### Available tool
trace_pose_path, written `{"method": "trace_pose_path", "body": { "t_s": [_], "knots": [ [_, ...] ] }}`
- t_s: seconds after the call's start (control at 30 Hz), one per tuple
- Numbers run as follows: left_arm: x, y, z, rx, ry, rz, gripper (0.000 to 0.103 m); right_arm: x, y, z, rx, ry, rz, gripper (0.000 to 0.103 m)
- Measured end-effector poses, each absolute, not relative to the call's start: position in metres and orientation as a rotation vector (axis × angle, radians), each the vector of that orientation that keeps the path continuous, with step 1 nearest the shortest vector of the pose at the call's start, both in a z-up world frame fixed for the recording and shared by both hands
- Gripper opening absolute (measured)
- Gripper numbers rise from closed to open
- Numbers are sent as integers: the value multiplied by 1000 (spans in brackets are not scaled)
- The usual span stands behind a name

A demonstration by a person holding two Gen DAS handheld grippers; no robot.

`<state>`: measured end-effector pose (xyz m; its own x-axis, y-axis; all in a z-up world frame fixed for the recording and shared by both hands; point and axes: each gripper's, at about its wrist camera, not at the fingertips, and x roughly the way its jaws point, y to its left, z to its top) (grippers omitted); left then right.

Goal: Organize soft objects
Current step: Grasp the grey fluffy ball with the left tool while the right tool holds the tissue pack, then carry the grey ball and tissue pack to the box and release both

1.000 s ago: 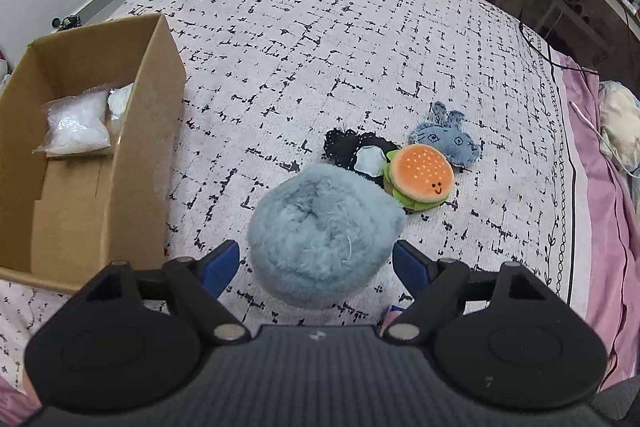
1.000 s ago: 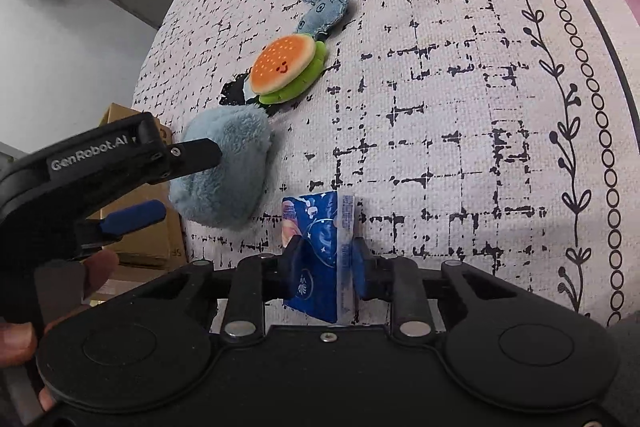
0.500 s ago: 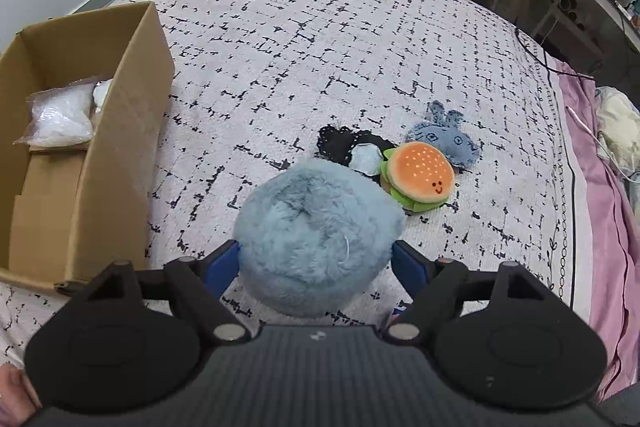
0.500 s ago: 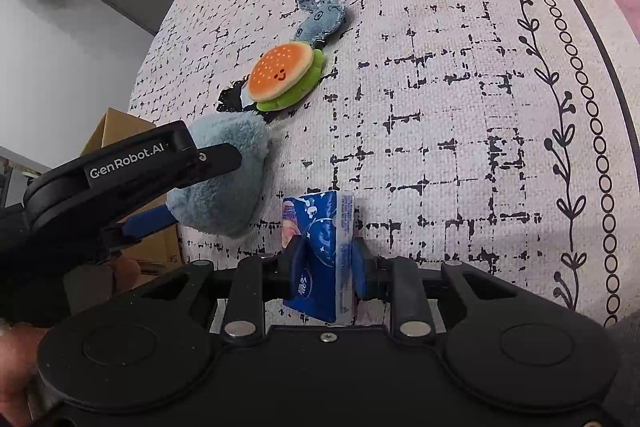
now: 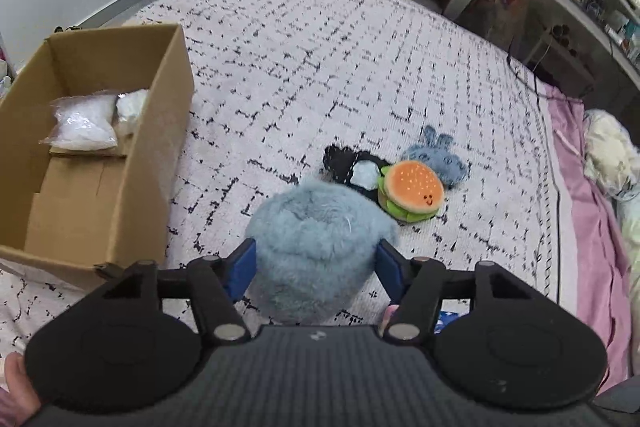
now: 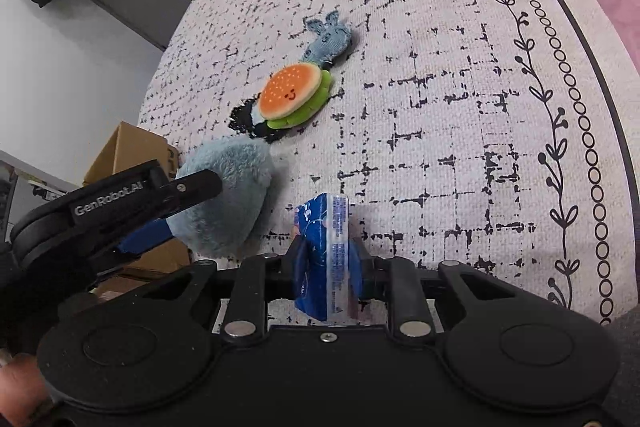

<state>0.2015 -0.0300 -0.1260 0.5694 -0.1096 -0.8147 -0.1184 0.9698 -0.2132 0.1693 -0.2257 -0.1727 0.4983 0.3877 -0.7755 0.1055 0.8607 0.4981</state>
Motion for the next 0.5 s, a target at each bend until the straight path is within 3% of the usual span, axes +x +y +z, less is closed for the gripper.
{"method": "trace_pose_path", "body": {
  "t_s": [0.2, 0.37, 0.43, 0.5],
  "knots": [
    [199, -25, -116, -286, 935, -23, 51, 169, -222, -160, 509, 1013, 174, 12],
    [197, -21, -112, -291, 911, -31, 47, 171, -221, -159, 486, 1029, 157, 12],
    [195, -17, -112, -311, 907, -33, 47, 172, -220, -164, 485, 1072, 141, 19],
    [194, -13, -109, -322, 899, -36, 47, 173, -215, -169, 457, 1094, 128, 56]
  ]
}}
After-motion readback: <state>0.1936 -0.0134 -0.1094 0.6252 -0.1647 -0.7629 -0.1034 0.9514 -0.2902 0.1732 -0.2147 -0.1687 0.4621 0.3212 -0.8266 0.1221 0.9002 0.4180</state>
